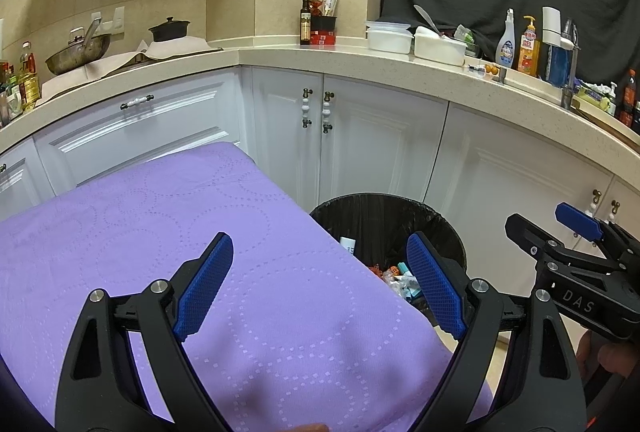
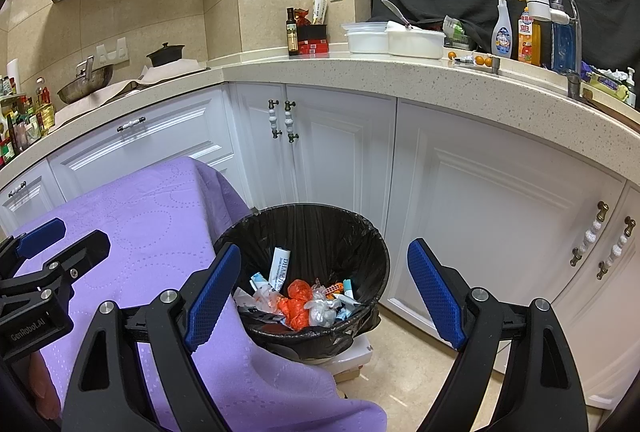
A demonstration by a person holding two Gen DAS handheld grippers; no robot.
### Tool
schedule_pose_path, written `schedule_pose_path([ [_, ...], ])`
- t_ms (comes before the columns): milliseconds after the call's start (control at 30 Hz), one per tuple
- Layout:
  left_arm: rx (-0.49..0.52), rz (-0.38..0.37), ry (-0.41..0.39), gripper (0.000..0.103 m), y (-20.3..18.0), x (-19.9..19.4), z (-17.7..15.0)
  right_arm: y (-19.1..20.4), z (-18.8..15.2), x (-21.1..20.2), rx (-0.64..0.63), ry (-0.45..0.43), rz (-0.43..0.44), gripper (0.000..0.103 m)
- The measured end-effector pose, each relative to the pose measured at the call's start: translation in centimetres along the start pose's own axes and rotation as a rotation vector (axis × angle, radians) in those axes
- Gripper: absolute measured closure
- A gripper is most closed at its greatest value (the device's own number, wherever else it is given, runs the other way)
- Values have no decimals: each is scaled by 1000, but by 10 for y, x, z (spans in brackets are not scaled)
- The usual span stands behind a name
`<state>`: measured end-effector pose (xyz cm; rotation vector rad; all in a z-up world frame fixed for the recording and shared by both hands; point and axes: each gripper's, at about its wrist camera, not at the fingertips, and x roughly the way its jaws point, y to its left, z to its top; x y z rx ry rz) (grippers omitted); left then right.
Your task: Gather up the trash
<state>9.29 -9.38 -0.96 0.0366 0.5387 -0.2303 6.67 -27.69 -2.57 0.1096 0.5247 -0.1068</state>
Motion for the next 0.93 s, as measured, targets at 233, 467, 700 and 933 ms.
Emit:
schedule_pose_path([
  [233, -15, -13, 7, 11, 2, 4, 2, 1, -1, 0, -1, 2, 1, 20],
  [467, -7, 13, 0, 5, 1, 5, 2, 4, -2, 2, -3, 8, 4, 20],
  [700, 8, 39, -21, 5, 2, 2, 3, 4, -2, 4, -1, 10, 8, 20],
  [933, -25, 67, 47, 5, 20, 11, 2, 13, -3, 10, -17, 20, 33, 20],
])
